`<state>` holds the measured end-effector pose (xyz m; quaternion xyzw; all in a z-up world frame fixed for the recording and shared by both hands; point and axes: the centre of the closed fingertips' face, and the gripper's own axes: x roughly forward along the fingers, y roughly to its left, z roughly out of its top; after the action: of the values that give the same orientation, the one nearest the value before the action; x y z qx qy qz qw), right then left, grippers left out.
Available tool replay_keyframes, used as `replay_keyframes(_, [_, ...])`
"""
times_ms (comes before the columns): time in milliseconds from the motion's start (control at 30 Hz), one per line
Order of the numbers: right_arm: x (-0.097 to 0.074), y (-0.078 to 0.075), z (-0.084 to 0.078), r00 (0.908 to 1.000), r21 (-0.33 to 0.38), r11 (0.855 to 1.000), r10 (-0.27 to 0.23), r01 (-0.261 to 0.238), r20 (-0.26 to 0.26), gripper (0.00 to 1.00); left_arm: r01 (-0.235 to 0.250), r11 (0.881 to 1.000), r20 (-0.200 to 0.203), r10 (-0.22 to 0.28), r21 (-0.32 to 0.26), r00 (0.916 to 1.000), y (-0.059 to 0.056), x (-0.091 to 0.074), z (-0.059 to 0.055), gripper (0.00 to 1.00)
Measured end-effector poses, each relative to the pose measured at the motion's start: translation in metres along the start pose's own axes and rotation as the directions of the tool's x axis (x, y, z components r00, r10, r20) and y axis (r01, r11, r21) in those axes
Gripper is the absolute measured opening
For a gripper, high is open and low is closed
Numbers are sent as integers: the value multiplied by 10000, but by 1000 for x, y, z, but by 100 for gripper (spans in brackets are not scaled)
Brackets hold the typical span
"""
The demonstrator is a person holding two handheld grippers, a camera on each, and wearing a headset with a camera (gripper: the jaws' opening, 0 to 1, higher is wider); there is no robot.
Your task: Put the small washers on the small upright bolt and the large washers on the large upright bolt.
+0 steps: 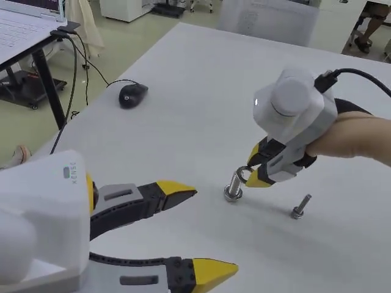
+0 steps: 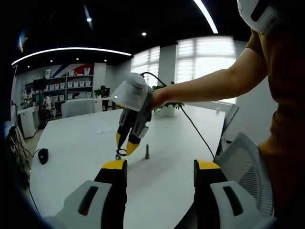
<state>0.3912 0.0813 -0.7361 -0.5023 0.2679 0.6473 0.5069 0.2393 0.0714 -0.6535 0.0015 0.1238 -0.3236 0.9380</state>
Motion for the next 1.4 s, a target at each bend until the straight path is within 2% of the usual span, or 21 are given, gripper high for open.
replay_keyframes(133, [1, -5, 5, 10000, -84, 10000, -31, 31, 47, 22, 34, 10000, -2, -34, 13, 10000, 1, 1, 1, 55])
replay_keyframes(400, [15, -9, -5, 9997, 40, 9999, 144, -143, -220, 22, -52, 10000, 3, 52, -63, 10000, 5, 1, -1, 55])
replay_keyframes(1133, [40, -5, -8, 9960, 140, 9978, 652, -644, -608, 22, -160, 9994, 2, 160, -322, 9999, 16, 0, -7, 55])
replay_keyframes(1400, [47, -2, -15, 9937, 352, 9956, 890, -868, -676, 22, -160, 9991, -75, 157, -384, 9998, 18, 2, -9, 55])
